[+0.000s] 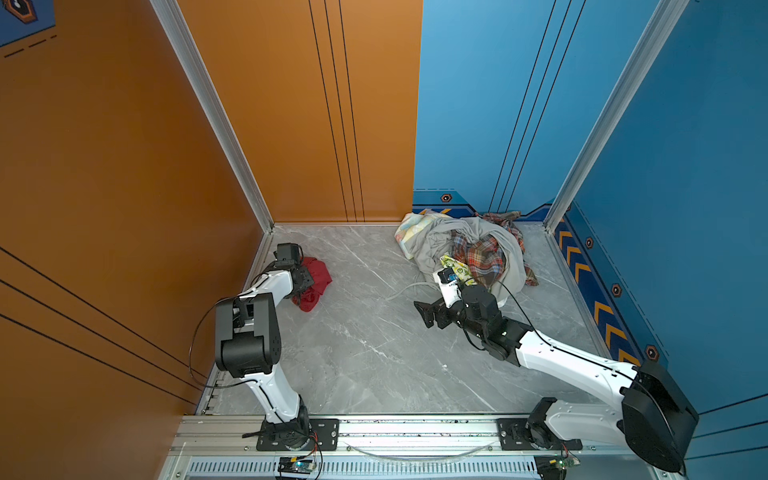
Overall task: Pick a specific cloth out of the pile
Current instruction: 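Lower the red cloth onto the floor and open the left gripper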
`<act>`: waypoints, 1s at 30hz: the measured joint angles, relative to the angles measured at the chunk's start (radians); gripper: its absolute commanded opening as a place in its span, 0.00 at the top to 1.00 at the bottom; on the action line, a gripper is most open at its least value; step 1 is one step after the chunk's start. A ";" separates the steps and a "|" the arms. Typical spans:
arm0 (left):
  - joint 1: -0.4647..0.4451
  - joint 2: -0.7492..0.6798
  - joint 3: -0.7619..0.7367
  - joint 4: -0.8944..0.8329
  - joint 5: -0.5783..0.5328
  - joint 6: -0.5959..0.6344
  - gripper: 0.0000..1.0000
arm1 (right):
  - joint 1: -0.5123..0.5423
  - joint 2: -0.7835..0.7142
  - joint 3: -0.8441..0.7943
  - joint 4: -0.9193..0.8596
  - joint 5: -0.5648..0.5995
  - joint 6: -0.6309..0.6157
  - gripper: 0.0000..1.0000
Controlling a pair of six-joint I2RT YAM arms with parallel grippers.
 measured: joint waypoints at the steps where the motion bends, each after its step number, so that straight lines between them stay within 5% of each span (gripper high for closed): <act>1: 0.003 0.012 0.015 -0.008 0.006 0.005 1.00 | 0.002 0.005 0.000 0.006 -0.003 0.000 0.01; 30: 0.033 0.318 0.428 -0.125 0.078 0.033 1.00 | 0.095 0.253 0.176 -0.002 -0.034 -0.065 0.01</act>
